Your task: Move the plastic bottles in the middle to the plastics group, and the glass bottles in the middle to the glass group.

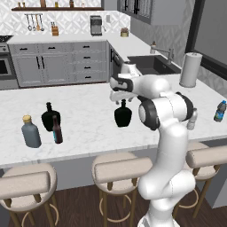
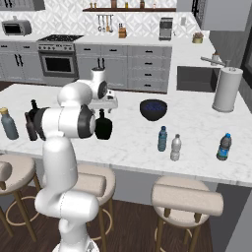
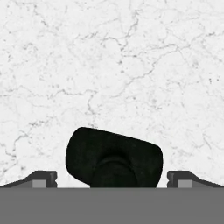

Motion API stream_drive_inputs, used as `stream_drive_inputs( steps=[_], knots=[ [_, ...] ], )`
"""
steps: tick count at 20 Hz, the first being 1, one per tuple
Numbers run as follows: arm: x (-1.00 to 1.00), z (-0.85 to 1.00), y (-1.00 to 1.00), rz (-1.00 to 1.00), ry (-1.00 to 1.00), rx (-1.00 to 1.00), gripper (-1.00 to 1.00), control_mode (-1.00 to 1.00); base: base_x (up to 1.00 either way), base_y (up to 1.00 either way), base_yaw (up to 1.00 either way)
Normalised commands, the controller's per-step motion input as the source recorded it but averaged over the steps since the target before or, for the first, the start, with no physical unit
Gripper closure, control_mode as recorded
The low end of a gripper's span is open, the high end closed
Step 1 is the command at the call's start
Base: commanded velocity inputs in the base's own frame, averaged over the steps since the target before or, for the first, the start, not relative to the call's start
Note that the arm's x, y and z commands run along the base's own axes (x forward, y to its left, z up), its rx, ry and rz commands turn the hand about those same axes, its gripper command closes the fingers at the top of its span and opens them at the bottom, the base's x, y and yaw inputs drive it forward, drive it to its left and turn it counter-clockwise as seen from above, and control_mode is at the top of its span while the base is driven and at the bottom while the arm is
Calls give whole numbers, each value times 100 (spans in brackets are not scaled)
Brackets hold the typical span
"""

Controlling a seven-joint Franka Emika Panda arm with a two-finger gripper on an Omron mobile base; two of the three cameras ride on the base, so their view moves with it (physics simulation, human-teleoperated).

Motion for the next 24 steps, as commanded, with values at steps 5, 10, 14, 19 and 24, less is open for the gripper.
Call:
stream_drive_inputs(
  steps=[5, 10, 14, 19, 24],
  knots=[
    [9, -23, 1, 0, 0, 0, -100, -100, 0, 0, 0],
    [-8, -2, 0, 0, 0, 0, -100, -100, 0, 0, 0],
    [-13, 0, 0, 0, 0, 0, -100, -100, 0, 0, 0],
    [-3, -2, 0, 0, 0, 0, -100, -100, 0, 0, 0],
    [10, -15, 0, 0, -1, -1, 100, -100, 0, 0, 0]
  ],
)
